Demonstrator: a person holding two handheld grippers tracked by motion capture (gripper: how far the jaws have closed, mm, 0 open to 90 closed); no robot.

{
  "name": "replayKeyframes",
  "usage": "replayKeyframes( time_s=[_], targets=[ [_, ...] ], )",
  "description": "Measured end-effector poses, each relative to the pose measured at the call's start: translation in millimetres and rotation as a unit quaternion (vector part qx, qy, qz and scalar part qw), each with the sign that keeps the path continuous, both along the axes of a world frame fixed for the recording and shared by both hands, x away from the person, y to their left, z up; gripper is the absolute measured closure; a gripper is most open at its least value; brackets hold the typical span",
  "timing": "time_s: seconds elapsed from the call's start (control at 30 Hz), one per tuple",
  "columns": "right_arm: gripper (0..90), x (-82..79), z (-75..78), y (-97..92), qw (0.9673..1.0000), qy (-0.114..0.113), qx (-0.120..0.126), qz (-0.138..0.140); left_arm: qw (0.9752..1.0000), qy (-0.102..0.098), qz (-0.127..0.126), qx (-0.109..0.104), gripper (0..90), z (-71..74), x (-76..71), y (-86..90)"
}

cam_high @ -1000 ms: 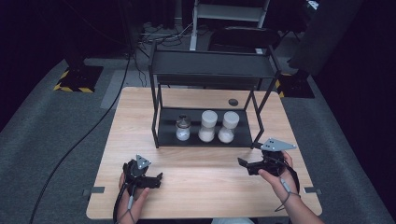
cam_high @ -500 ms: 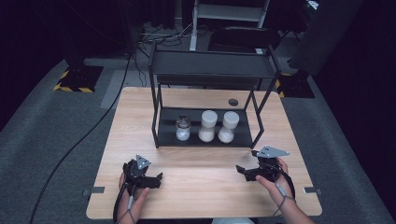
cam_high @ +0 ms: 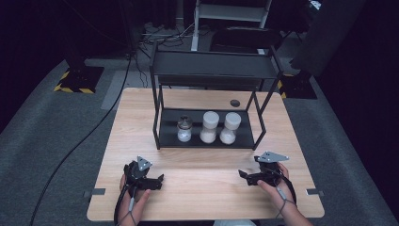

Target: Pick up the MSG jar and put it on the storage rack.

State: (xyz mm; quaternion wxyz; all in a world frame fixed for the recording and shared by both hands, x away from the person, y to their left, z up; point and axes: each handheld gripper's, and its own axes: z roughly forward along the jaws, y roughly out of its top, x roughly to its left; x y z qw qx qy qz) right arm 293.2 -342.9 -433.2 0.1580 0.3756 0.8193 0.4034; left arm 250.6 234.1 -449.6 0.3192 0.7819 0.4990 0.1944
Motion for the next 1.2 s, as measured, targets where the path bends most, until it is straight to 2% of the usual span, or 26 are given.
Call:
replayKeyframes(
  time_s=[0.3, 0.67, 0.8, 0.87, 1.2],
  targets=[
    [3.5, 0.3, -12.5, -1.1, 0.9997, 0.019, -0.005, -0.011, 1.0000, 0.000, 0.000, 0.000, 0.0, 0.0, 0.0, 0.0],
    [3.5, 0.2, -13.4, -3.4, 0.9986, 0.042, -0.019, -0.025, 1.0000, -0.001, 0.000, 0.002, 0.0, 0.0, 0.0, -0.4],
    [3.5, -1.6, -14.4, -2.2, 0.9987, 0.033, -0.028, -0.025, 1.0000, -0.001, 0.000, 0.002, 0.0, 0.0, -0.1, -0.4],
    [1.0, -5.1, -16.0, 4.5, 0.9982, 0.016, -0.052, -0.026, 1.0000, -0.001, 0.000, 0.002, 0.0, 0.0, -0.1, -0.4],
    [0.0, -1.5, -15.9, 3.2, 0.9983, 0.018, -0.053, -0.019, 1.0000, -0.001, 0.000, 0.002, 0.0, 0.0, -0.1, -0.5]
  ],
)
